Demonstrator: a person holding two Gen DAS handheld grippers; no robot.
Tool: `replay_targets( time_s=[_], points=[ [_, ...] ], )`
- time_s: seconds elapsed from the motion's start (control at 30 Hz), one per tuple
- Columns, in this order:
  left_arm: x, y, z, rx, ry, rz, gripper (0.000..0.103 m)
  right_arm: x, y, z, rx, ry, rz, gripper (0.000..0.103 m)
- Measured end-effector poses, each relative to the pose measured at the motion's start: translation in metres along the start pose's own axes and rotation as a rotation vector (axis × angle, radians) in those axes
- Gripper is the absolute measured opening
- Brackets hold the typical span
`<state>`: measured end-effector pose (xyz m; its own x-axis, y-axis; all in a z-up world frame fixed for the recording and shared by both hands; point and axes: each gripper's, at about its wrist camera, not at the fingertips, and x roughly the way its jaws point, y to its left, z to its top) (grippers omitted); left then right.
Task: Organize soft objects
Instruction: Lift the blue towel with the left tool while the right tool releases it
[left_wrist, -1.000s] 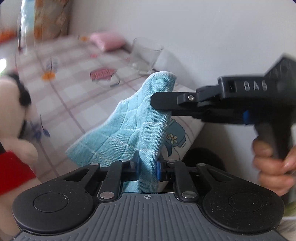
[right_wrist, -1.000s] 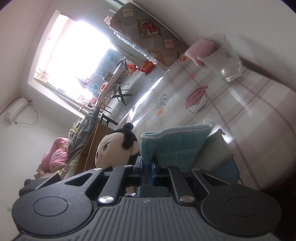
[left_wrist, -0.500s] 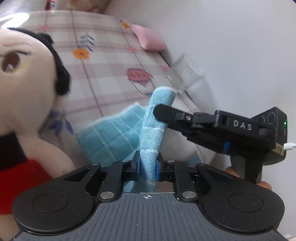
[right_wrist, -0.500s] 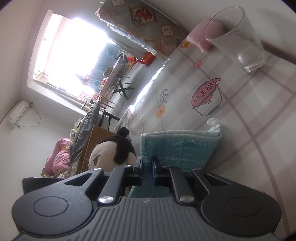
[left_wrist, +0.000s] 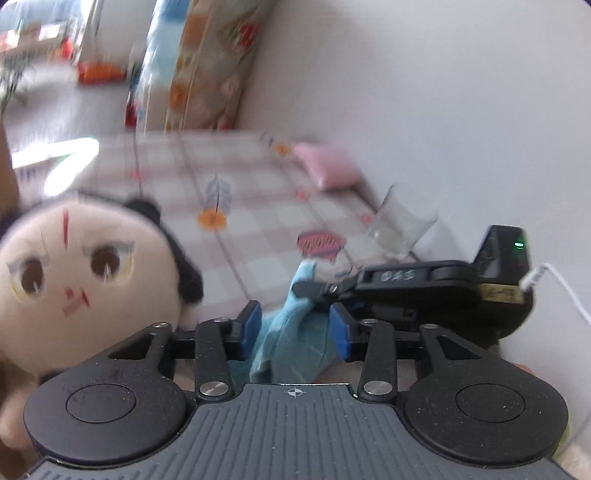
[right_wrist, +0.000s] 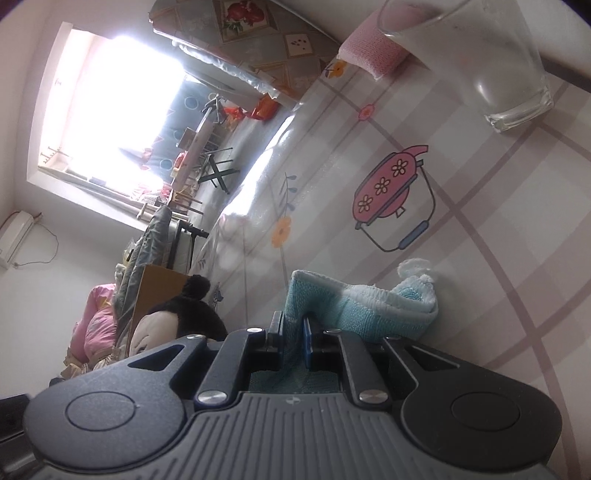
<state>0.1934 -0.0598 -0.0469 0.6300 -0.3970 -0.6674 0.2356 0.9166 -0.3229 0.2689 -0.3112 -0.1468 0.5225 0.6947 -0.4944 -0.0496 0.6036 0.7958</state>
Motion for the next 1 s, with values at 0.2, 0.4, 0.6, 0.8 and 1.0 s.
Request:
replay_targets(
  time_s=[0.2, 0.4, 0.6, 0.8, 1.0],
  points=[
    [0.003, -0.032, -0.003, 0.193, -0.011, -0.033, 0.054, 0.002, -0.004, 0.004, 0.029, 0.013, 0.013, 0.011],
    [0.03, -0.036, -0.008, 0.216, 0.093, -0.007, 0.055, -0.006, -0.008, 0.008, 0.034, 0.013, 0.048, 0.027],
    [0.048, -0.036, -0.007, 0.228, 0.14, 0.035, 0.067, -0.027, 0.003, 0.005, -0.033, -0.03, 0.064, 0.057],
    [0.063, -0.054, -0.007, 0.324, 0.182, 0.071, 0.078, -0.063, 0.004, -0.002, -0.068, -0.098, 0.065, 0.06],
    [0.085, -0.061, -0.008, 0.381, 0.254, 0.161, 0.071, -0.103, -0.002, -0.009, -0.076, -0.183, 0.054, 0.061]
  ],
)
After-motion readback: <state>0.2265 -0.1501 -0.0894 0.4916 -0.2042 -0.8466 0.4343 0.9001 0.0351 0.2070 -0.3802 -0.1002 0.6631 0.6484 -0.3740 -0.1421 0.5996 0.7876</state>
